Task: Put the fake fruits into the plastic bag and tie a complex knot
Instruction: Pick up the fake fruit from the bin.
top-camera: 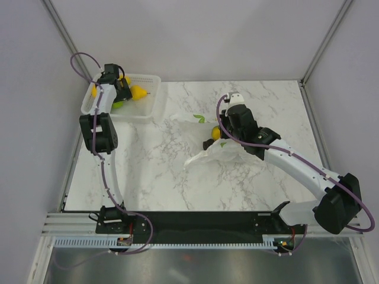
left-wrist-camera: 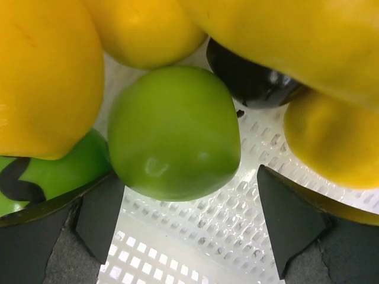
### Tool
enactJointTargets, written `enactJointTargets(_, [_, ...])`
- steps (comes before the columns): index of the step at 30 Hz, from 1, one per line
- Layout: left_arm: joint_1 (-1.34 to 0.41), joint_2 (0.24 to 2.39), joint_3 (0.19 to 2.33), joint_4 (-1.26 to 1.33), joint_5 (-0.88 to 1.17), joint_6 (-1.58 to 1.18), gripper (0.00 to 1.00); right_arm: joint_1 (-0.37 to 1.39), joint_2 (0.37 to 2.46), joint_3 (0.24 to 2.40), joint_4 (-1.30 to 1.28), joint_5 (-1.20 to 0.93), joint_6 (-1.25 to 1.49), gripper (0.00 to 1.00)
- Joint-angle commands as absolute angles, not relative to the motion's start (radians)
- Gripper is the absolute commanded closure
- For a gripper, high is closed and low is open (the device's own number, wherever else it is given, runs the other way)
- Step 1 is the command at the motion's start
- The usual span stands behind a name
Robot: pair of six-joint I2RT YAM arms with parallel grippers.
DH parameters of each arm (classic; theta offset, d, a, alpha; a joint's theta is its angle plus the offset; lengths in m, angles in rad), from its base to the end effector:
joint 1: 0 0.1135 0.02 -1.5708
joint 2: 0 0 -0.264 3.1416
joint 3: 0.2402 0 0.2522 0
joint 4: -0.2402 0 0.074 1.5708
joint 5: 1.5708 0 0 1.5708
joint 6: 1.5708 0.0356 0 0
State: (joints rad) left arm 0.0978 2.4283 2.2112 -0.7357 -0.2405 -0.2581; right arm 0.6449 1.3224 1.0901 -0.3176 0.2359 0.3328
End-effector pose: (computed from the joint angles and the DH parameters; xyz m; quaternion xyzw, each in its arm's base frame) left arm 0.5313 0.0606 0.2036 -0.2033 0.9244 0.0897 0.3101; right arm 0.2447 0.1736 0.3146 -0.0779 0.8649 0.1372 0.4766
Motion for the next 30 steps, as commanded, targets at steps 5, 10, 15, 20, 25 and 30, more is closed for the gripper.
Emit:
enactJointTargets(5, [0.110, 2.465, 2.309, -0.703, -0.341, -0.198, 0.01, 0.643, 1.286, 1.083, -0.282, 0.225, 0.319, 1.00])
enactJointTargets(10, [0.113, 2.450, 2.290, -0.654, -0.221, -0.202, 0.36, 0.641, 1.285, 1.083, -0.282, 0.225, 0.318, 1.00])
enactJointTargets(15, [0.112, 2.439, 2.289, -0.647, -0.204, -0.224, 0.33, 0.641, 1.278, 1.083, -0.282, 0.227, 0.318, 1.00])
enactJointTargets(20, [0.110, 2.373, 2.255, -0.627, -0.112, -0.270, 0.48, 0.641, 1.269, 1.083, -0.284, 0.229, 0.318, 1.00])
enactJointTargets(25, [0.101, 2.202, 2.185, -0.571, 0.050, -0.391, 0.49, 0.641, 1.266, 1.085, -0.287, 0.229, 0.313, 1.00])
enactJointTargets(30, [0.081, 2.016, 2.022, -0.523, 0.095, -0.501, 0.48, 0.641, 1.267, 1.094, -0.285, 0.232, 0.311, 1.00])
